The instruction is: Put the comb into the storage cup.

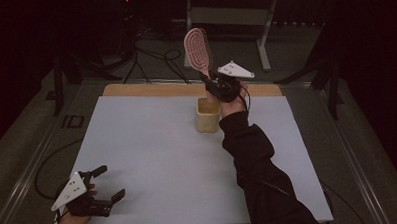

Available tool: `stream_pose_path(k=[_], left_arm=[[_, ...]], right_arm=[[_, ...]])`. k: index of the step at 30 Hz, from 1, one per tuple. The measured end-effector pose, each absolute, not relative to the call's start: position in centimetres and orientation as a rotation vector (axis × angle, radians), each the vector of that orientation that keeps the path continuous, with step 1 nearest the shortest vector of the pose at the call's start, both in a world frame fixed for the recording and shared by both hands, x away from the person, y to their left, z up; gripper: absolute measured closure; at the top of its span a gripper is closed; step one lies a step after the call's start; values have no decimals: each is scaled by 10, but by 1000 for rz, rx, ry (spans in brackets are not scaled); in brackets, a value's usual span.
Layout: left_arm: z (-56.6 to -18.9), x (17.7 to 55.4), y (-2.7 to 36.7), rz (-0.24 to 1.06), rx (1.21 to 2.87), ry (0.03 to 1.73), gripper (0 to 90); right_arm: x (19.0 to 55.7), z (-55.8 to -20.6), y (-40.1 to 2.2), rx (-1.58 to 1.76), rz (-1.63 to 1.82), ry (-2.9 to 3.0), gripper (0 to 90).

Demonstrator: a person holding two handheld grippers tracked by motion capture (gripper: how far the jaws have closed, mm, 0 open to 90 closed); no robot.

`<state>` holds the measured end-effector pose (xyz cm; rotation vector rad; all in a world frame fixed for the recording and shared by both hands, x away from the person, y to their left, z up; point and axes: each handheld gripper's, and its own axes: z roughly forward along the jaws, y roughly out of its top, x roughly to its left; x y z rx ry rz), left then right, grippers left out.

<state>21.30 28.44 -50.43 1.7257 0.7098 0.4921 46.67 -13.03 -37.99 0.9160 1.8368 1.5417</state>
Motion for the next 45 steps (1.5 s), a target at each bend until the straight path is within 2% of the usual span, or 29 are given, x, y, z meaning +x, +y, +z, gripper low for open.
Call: stream_pose_path(k=[27,45], left_arm=[[-504,212,284,497,1722,706,0],[-505,212,284,497,1722,706,0]], right_arm=[[477,-430,-136,944,1568,1878,701],[474,-452,-138,803,1567,1965,699]])
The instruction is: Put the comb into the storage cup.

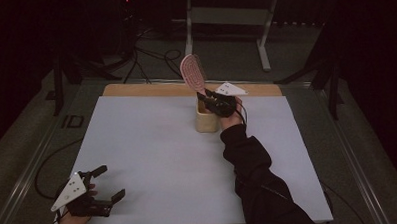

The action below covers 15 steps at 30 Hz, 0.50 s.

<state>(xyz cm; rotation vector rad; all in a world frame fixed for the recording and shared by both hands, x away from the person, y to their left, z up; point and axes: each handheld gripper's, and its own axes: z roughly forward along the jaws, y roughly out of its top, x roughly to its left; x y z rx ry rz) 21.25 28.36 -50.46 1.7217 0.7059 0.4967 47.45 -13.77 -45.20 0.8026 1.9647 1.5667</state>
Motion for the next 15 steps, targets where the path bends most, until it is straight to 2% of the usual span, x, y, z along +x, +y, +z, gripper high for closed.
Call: stream_pose_path(k=[13,14,15], left_arm=[[-505,213,283,494,1727,705,0],[-505,213,283,493,1726,705,0],[-505,213,283,493,1726,705,0]], right_arm=[[473,-458,-139,799,1554,2015,684],[472,-460,-140,806,1544,2026,644],[472,-460,-140,806,1544,2026,644]])
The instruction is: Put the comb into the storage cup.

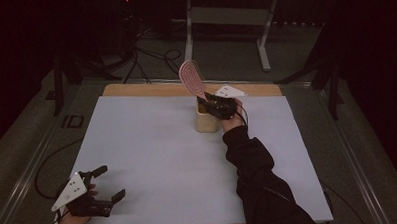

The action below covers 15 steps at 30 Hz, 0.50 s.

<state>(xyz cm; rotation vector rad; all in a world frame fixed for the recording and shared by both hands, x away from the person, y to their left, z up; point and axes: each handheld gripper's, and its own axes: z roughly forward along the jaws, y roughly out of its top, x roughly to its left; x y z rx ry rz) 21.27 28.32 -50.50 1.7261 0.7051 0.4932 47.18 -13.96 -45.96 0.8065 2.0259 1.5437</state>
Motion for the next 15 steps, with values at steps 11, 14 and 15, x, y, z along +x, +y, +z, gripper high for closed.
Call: stream_pose_path(k=[11,14,15], left_arm=[[-505,213,283,494,1728,706,0],[-505,213,283,492,1729,707,0],[-505,213,283,492,1728,707,0]], right_arm=[[469,-464,-144,791,1539,2129,154],[469,-461,-147,790,1551,2136,148],[468,-459,-148,794,1537,2136,145]])
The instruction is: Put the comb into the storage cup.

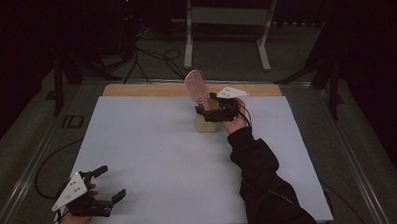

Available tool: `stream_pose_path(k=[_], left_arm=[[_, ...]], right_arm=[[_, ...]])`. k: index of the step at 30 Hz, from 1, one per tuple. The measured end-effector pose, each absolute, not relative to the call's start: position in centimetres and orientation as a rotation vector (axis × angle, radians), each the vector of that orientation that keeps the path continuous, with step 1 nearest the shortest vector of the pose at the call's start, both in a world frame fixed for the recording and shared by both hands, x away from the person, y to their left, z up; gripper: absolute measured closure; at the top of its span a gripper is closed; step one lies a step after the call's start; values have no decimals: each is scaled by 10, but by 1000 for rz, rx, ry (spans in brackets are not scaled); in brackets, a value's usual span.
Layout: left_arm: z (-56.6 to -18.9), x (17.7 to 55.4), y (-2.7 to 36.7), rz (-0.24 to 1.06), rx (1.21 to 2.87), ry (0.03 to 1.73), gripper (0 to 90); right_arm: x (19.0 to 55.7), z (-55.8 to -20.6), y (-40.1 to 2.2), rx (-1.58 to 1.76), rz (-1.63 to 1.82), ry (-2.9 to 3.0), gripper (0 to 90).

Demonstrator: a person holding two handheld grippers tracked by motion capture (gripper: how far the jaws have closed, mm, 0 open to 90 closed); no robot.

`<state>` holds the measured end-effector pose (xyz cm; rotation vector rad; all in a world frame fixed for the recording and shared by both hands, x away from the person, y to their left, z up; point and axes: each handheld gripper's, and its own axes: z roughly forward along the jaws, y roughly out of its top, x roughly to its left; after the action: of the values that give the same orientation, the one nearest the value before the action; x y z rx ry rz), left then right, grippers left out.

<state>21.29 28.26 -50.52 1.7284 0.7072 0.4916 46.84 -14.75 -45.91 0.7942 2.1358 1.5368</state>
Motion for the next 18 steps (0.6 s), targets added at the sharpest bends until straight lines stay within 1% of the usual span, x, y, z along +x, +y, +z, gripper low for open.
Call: stream_pose_path(k=[18], left_arm=[[-505,213,283,493,1732,710,0]], right_arm=[[461,-442,-152,789,1514,2140,144]])
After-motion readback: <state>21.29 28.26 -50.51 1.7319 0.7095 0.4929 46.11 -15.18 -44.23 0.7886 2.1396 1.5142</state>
